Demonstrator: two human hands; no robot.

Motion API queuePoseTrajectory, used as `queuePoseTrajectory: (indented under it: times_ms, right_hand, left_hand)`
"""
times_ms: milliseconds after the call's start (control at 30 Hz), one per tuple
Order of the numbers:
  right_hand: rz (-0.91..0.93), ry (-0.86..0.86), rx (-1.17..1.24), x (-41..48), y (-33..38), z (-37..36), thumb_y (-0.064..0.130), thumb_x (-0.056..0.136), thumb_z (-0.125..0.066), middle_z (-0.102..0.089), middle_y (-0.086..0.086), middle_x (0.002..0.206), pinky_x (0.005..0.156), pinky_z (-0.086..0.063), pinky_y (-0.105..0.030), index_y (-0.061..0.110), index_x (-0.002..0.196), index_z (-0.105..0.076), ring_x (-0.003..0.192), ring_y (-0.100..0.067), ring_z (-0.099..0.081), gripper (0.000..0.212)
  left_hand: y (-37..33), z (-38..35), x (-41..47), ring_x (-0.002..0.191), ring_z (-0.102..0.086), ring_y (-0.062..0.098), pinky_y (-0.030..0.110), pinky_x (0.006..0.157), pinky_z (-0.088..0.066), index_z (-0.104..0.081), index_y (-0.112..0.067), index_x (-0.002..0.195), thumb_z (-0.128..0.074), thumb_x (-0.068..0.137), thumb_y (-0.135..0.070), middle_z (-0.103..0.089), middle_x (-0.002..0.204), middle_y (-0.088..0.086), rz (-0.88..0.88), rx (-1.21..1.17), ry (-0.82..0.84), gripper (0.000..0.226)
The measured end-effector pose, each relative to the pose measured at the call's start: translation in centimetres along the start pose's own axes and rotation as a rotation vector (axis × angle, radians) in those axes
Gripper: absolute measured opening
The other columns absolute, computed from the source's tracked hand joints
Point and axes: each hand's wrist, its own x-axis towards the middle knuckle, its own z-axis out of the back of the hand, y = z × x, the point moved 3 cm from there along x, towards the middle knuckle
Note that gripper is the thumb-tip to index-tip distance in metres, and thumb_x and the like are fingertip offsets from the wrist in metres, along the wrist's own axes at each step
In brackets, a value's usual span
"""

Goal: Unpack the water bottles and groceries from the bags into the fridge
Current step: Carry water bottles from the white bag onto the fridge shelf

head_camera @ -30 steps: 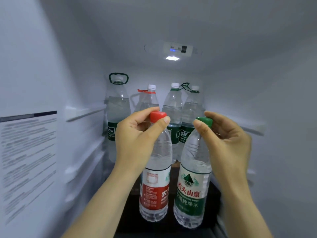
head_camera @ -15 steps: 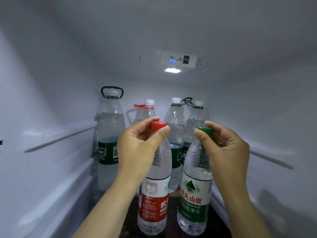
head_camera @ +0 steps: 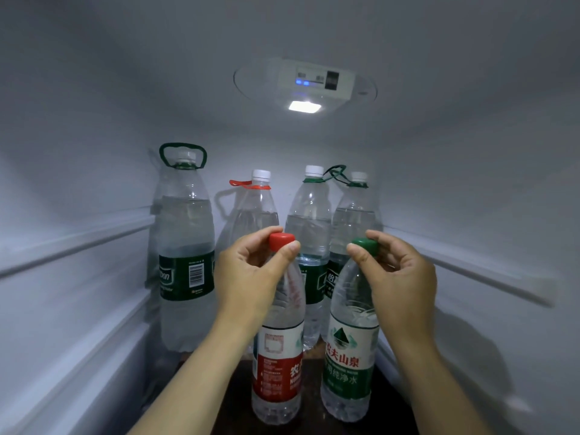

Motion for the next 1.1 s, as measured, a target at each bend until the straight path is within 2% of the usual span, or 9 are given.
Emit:
queuePoseTrajectory:
  times_ms: [100, 267, 433, 533, 633, 767, 867, 967, 1100]
  right_hand:
    - [0.003, 0.036, 0.005, -0.2, -0.3, -0.5, 0.029, 0.078, -0.076, -0.072, 0.009, 0.101, 0.087, -0.058, -0.038, 0.023, 0.114, -0.068, 0.097, -0.007, -0.067, 0.037]
    - [0.006, 0.090, 0.018, -0.9, -0.8, -1.2, 0.028, 0.084, -0.070, -0.066, 0.018, 0.113, 0.094, -0.054, -0.032, 0.030, 0.123, -0.061, 0.107, 0.002, -0.060, 0.040]
    - [0.069, 0.070, 0.008, -0.6, -1.3, -1.0, 0.023, 0.086, -0.068, -0.063, 0.025, 0.104, 0.080, -0.051, -0.008, 0.027, 0.122, -0.061, 0.100, 0.013, -0.059, 0.037]
    - [0.097, 0.053, -0.022, 0.0, -2.0, -1.6, 0.020, 0.087, -0.068, -0.058, 0.031, 0.099, 0.076, -0.047, -0.001, 0.027, 0.122, -0.059, 0.093, 0.023, -0.055, 0.037]
    - [0.108, 0.019, -0.087, 1.2, -3.2, -1.6, 0.022, 0.088, -0.068, -0.055, 0.033, 0.096, 0.071, -0.047, -0.003, 0.028, 0.124, -0.058, 0.088, 0.021, -0.056, 0.038]
    - [0.112, -0.018, -0.127, 2.7, -4.7, -1.3, 0.020, 0.088, -0.068, -0.058, 0.027, 0.096, 0.074, -0.046, -0.003, 0.028, 0.122, -0.059, 0.092, 0.011, -0.057, 0.036]
    - [0.134, -0.058, -0.153, 3.3, -5.4, -1.1, 0.020, 0.088, -0.068, -0.058, 0.029, 0.096, 0.078, -0.046, -0.010, 0.025, 0.122, -0.061, 0.093, 0.008, -0.059, 0.035]
    - [0.138, -0.074, -0.148, 3.8, -6.1, -1.1, 0.020, 0.088, -0.068, -0.061, 0.024, 0.097, 0.082, -0.047, -0.015, 0.024, 0.120, -0.061, 0.095, 0.004, -0.060, 0.033]
    - [0.134, -0.075, -0.094, 3.8, -6.3, -1.5, 0.018, 0.088, -0.068, -0.060, 0.026, 0.099, 0.081, -0.045, -0.011, 0.027, 0.118, -0.060, 0.097, 0.005, -0.060, 0.033]
  left_hand:
    - [0.4, -0.5, 0.1, 0.079, -0.065, -0.007, 0.008, 0.068, -0.051, -0.069, -0.033, 0.095, -0.077, 0.074, -0.024, -0.072, 0.082, -0.017, -0.014, 0.003, 0.047, 0.024]
    - [1.1, -1.6, 0.1, 0.088, -0.065, -0.003, 0.009, 0.074, -0.050, -0.069, -0.025, 0.104, -0.075, 0.076, -0.027, -0.071, 0.096, -0.009, -0.047, 0.035, 0.080, 0.029]
    - [1.4, -1.2, 0.0, 0.088, -0.064, -0.004, 0.008, 0.075, -0.050, -0.068, -0.029, 0.102, -0.074, 0.077, -0.027, -0.070, 0.097, -0.008, -0.063, 0.021, 0.072, 0.025]
    - [1.4, -1.1, 0.0, 0.088, -0.063, -0.005, 0.010, 0.077, -0.051, -0.067, -0.033, 0.100, -0.073, 0.077, -0.029, -0.070, 0.096, -0.009, -0.072, 0.026, 0.071, 0.024]
    - [1.5, -1.1, 0.0, 0.089, -0.063, -0.006, 0.011, 0.075, -0.052, -0.066, -0.034, 0.102, -0.073, 0.077, -0.031, -0.069, 0.097, -0.011, -0.067, 0.019, 0.068, 0.026]
    - [1.9, -1.0, 0.0, 0.090, -0.064, -0.003, 0.014, 0.076, -0.052, -0.067, -0.031, 0.106, -0.073, 0.077, -0.032, -0.069, 0.099, -0.009, -0.066, 0.022, 0.051, 0.030]
    - [2.1, -1.0, 0.0, 0.093, -0.064, 0.003, 0.021, 0.082, -0.053, -0.068, -0.026, 0.110, -0.073, 0.077, -0.033, -0.069, 0.101, -0.005, -0.072, -0.001, 0.030, 0.034]
    - [2.4, -1.2, 0.0, 0.093, -0.064, 0.003, 0.019, 0.081, -0.052, -0.068, -0.025, 0.111, -0.073, 0.077, -0.032, -0.068, 0.102, -0.005, -0.083, -0.021, 0.023, 0.035]
    - [2.6, -1.7, 0.0, 0.095, -0.064, 0.002, 0.019, 0.082, -0.051, -0.067, -0.027, 0.109, -0.072, 0.079, -0.031, -0.066, 0.102, -0.007, -0.117, -0.026, 0.012, 0.031]
